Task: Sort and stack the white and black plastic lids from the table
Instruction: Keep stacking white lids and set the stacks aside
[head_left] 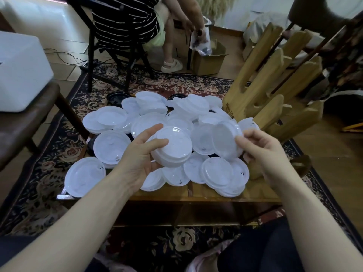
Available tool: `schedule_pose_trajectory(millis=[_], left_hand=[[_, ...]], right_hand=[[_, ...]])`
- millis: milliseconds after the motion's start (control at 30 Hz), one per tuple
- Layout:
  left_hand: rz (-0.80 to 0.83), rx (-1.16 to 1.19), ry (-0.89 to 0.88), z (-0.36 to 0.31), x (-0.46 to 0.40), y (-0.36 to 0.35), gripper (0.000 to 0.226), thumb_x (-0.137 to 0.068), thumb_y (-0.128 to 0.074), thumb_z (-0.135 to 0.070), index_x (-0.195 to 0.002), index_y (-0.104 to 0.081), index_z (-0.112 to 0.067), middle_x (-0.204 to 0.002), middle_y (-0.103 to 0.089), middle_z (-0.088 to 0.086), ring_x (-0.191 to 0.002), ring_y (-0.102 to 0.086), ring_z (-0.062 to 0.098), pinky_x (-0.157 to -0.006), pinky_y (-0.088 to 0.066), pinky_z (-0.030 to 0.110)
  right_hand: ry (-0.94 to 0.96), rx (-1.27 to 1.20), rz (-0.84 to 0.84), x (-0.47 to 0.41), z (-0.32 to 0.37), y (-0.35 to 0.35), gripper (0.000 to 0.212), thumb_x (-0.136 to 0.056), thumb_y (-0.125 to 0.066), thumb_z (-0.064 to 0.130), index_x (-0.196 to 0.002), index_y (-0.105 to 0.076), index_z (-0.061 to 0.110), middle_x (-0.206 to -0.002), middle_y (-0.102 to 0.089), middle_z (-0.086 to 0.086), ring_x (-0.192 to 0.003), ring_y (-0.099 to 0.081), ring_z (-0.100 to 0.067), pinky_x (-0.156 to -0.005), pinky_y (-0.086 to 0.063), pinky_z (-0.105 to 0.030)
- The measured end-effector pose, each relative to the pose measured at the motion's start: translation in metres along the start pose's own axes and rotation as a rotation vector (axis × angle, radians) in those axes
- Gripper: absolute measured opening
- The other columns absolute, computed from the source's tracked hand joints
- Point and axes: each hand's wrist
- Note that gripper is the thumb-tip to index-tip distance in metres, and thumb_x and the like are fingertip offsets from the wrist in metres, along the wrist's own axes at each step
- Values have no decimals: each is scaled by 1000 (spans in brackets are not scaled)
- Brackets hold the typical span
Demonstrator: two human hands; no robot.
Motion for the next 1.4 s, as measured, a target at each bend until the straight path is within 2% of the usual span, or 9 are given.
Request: schedule_pose_trajectory(millis=[133, 300, 400, 567, 667, 767, 933, 1033, 1400], left_hand=[[22, -27, 0, 3, 3, -8, 47, -87, -68, -12, -129, -62, -30, -129, -66, 6, -101, -67, 19, -72, -58, 32], [78, -35, -10, 8, 9, -16, 70, -67, -73, -36, -135, -57, -29, -130, -67, 1, -106, -70, 15, -77, -60, 33], [63, -24, -10, 8, 9, -18, 73, -68, -71, -44, -136, -56, -26, -129, -67, -1, -113, -68, 18, -84, -59, 37], [38, -6, -4, 5, 7, -16, 65, -72, -70, -37, -135, -59, -24, -127, -69, 1, -114, -68, 23, -87, -59, 41], [41, -4, -9, 5, 7, -15, 58, -74, -72, -27, -130, -62, -26, -123, -71, 3, -111, -69, 24, -84, -60, 40], [44, 4, -6, 5, 6, -16, 49, -80, -69, -23, -128, -63, -27, -123, -71, 5, -108, -69, 24, -82, -60, 40], [60, 6, 7, 4, 8, -18, 48, -80, -67, -31, -128, -63, -24, -124, -71, 5, -104, -69, 21, -74, -61, 35], [65, 6, 21, 4, 9, -18, 58, -74, -68, -38, -130, -62, -22, -125, -70, 4, -106, -69, 22, -70, -60, 33], [90, -18, 34, 4, 9, -15, 62, -78, -78, -41, -133, -60, -20, -127, -70, 4, -114, -68, 24, -85, -61, 40]], right_hand=[[-173, -554, 78, 0, 5, -8, 19, -80, -62, 13, -98, -60, 10, -77, -68, -2, -65, -64, -13, -56, -53, -21], [-248, -639, 204, 5, 6, -34, 61, -75, -62, -1, -134, -47, 6, -105, -72, -12, -85, -73, -21, -70, -60, -30], [-221, -544, 277, 6, 6, -45, 76, -73, -67, -3, -141, -40, 16, -106, -72, -14, -86, -72, -24, -71, -60, -33], [-48, -76, 349, 4, 3, -53, 84, -68, -78, 14, -140, -40, 35, -89, -72, 5, -74, -61, -11, -60, -46, -25], [-14, 51, 295, 4, 0, -55, 91, -66, -83, 23, -140, -35, 46, -112, -67, 6, -84, -64, -9, -65, -49, -19], [68, 175, 255, 3, -2, -53, 79, -67, -85, 25, -130, -42, 46, -121, -58, 8, -99, -62, -16, -77, -52, -18], [77, 221, 282, 2, -5, -51, 77, -63, -85, 35, -130, -46, 39, -130, -52, 17, -106, -57, -15, -85, -52, -30], [81, 243, 285, 1, -3, -48, 77, -63, -84, 36, -131, -46, 39, -130, -53, 16, -101, -57, -8, -78, -50, -21], [49, 243, 305, 2, 0, -47, 70, -63, -84, 37, -126, -53, 40, -118, -59, 24, -97, -58, 1, -80, -50, -23]])
Point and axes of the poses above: each hand's wrist, its own x-axis away from the middle knuckle, its own y-axis out of the back of the hand, z = x × y
